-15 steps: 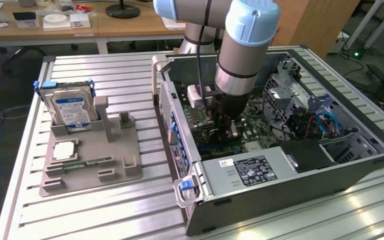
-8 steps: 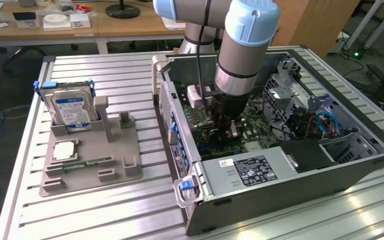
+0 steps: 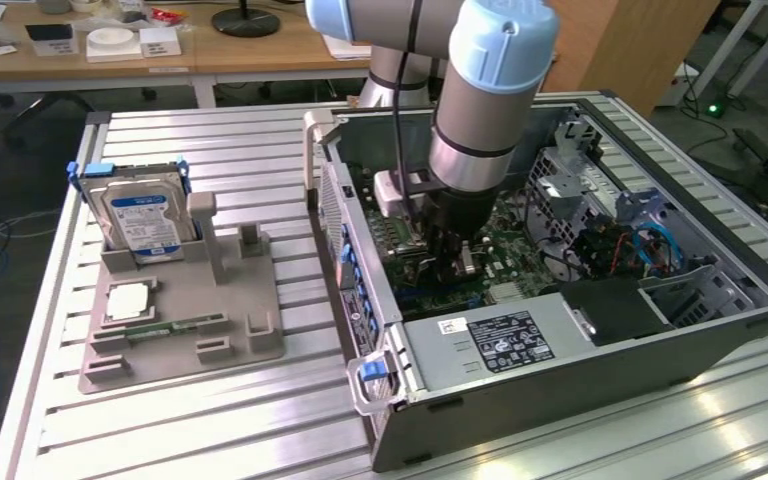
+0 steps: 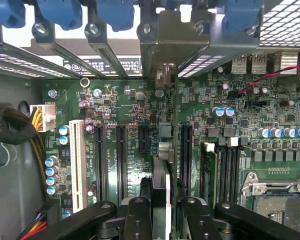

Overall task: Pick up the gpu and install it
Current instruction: 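Insert the gpu into the slot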

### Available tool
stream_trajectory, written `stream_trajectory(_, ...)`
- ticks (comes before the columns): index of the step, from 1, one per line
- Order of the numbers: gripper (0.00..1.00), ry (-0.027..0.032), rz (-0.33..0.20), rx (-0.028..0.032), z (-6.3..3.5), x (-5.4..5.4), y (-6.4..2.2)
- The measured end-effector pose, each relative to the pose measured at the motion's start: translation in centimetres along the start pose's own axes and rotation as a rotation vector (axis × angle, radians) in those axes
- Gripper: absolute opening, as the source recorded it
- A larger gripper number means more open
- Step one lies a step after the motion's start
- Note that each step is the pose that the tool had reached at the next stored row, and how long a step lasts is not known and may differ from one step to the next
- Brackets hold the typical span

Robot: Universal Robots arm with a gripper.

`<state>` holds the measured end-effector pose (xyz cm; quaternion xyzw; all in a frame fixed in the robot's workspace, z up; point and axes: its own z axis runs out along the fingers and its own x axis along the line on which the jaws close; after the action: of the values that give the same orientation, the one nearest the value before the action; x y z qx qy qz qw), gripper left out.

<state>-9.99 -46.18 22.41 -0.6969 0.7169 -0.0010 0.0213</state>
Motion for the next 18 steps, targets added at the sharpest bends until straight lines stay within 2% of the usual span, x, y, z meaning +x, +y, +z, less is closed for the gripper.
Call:
stream_trajectory(7, 0.27, -0.0003, 0.000, 0.0023, 0.25, 0.01, 0.14)
stream_trajectory(18, 0.27, -0.0003, -0.001, 0.0027, 0.29, 0.01, 0.23)
